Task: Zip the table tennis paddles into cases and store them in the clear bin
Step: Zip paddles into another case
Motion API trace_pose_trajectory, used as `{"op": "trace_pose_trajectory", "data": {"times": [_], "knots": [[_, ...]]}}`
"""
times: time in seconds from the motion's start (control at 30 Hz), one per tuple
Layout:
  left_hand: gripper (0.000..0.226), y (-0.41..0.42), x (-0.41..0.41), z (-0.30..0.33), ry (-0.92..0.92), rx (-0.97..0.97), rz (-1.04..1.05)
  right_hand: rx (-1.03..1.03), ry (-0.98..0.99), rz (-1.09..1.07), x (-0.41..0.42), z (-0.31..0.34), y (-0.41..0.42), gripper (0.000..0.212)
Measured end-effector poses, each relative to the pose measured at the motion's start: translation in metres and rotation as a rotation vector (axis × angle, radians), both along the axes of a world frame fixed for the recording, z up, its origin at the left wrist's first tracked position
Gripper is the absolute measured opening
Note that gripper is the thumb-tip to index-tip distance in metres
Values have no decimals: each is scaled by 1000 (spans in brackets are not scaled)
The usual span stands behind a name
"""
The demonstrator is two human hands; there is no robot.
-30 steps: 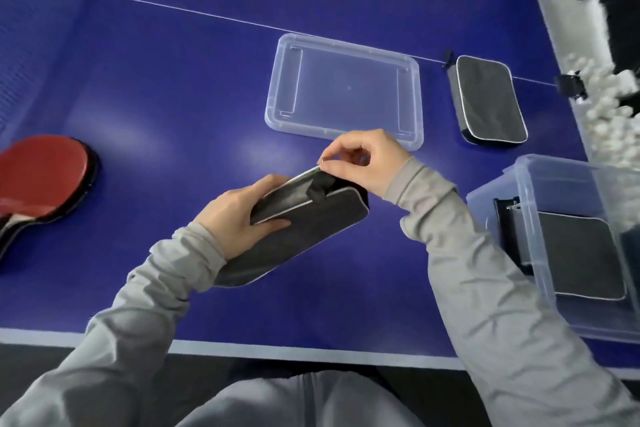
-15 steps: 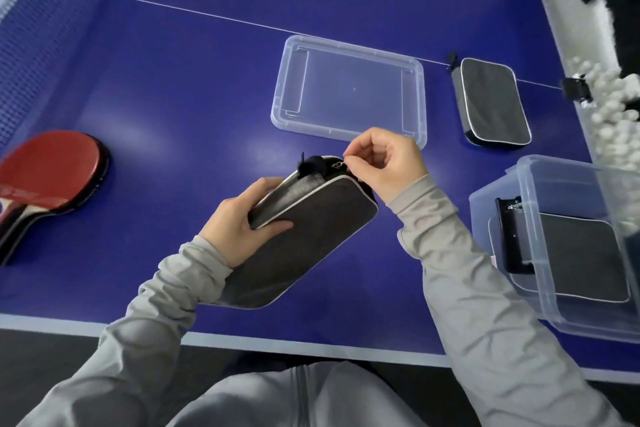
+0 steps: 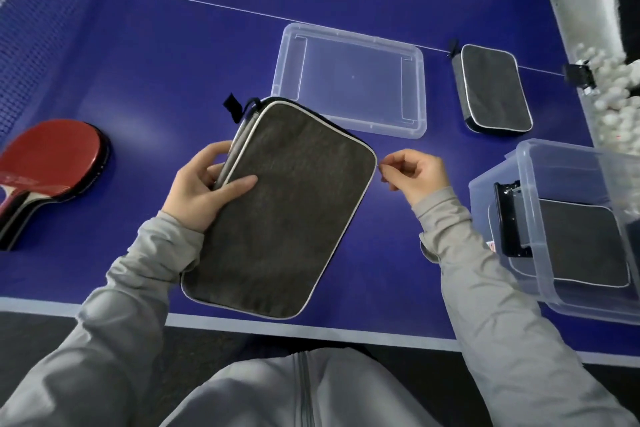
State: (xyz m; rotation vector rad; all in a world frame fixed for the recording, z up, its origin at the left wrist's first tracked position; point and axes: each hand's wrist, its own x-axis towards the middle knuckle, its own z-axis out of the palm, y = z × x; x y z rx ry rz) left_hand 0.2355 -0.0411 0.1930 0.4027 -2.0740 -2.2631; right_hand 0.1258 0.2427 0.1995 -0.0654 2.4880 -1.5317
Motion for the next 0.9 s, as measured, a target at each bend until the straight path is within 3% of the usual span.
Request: {"op": "trace_pose_trajectory", "data": {"times": [0.43,0.6,0.9], "knots": [[34,27,26,-48,-346,328,62,260,215,43,25,-23,7,5],[35,30,26,-57,-407,362,130,330,299,91,39,-28,9,1],[26,31,16,-66,-468,341,330,323,281,101,69,-36,7,3]]}}
